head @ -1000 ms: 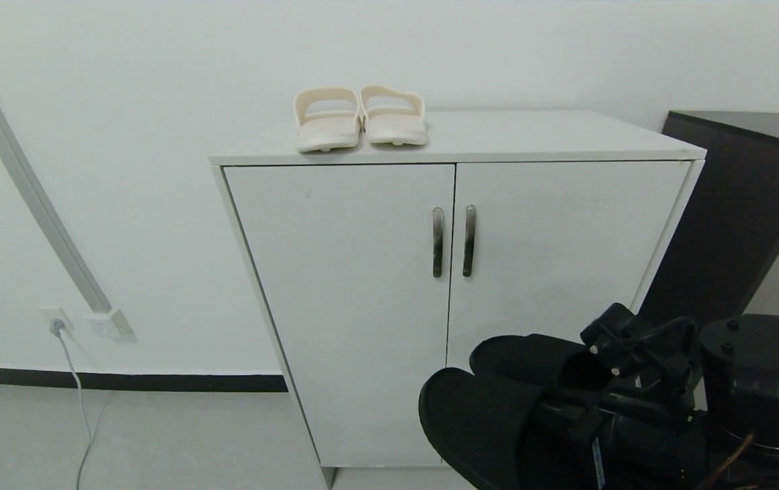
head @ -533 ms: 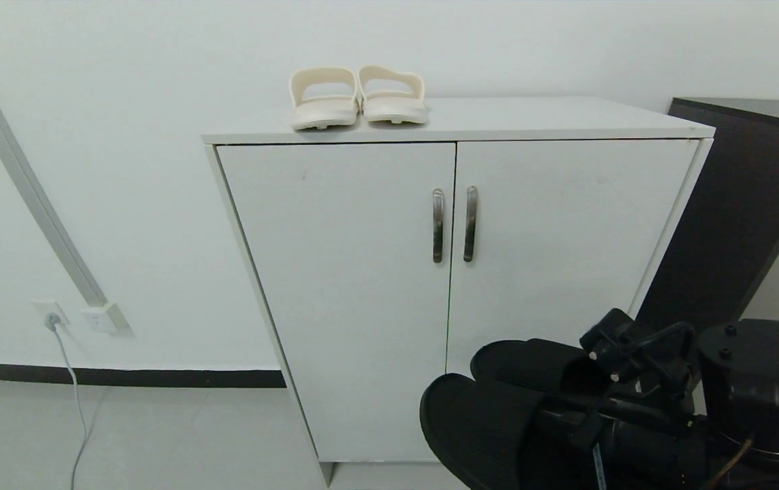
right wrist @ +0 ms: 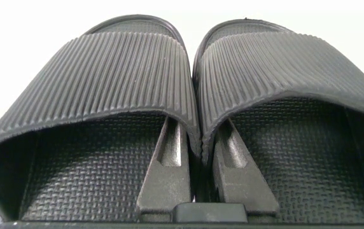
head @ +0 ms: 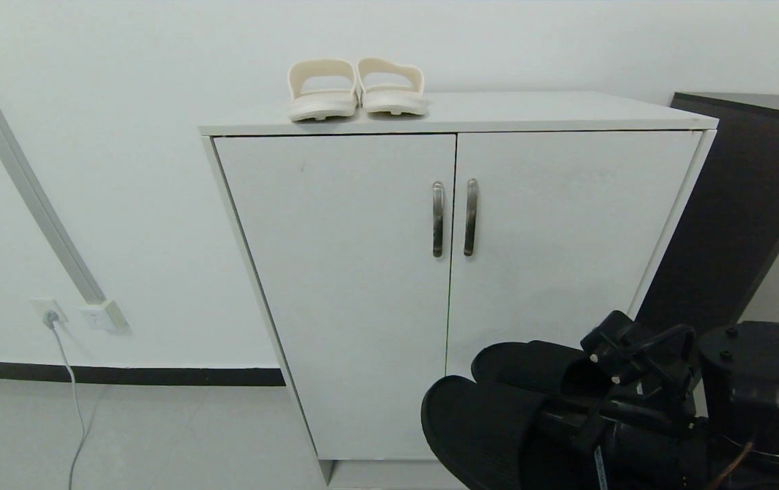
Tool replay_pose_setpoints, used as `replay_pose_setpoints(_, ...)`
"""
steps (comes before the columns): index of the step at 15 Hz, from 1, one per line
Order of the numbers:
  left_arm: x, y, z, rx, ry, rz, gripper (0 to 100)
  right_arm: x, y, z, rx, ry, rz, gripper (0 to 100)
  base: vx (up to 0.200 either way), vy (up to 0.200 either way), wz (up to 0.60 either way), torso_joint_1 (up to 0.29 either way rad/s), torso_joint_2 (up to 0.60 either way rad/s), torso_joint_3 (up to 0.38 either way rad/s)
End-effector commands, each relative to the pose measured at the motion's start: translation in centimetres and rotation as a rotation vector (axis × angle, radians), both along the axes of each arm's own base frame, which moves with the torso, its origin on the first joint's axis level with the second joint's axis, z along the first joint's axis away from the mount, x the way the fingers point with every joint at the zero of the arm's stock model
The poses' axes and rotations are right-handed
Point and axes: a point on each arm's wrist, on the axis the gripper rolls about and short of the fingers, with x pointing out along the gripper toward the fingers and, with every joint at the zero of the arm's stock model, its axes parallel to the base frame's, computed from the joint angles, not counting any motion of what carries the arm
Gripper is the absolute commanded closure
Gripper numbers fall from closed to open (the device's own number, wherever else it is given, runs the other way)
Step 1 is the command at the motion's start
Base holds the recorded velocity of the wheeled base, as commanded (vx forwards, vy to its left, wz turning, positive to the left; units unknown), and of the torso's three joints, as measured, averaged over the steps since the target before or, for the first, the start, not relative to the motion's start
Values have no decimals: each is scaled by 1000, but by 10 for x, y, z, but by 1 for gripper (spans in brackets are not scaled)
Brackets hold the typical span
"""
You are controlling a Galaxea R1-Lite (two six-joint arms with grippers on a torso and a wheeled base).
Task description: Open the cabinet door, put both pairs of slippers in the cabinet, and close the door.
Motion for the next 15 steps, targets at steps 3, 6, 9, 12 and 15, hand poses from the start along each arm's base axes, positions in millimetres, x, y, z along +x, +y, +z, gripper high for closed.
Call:
replay_pose_setpoints(3,24,-4,37,15,141,-180,0,-1,-1,0,-12,-11,5,100,0,0,0,0,0,0)
replay_pose_setpoints(6,44,-6,56,23,190,-285,0,-1,0,-1,-14,-12,9,100,0,0,0,0,0,0)
replay_pose_setpoints(9,62,-9,76,5,228,-407,0,-3,1,0,-10,-16,15,100,0,0,-200,1,1,4)
replay_pose_setpoints(12,77,-12,91,-4,251,-528,0,-4,0,-2,-6,-22,19,100,0,0,0,0,0,0)
replay_pose_setpoints(15,106,-21,104,-22,251,-645,0,-5,0,-4,-15,-21,26,100,0,0,0,0,0,0)
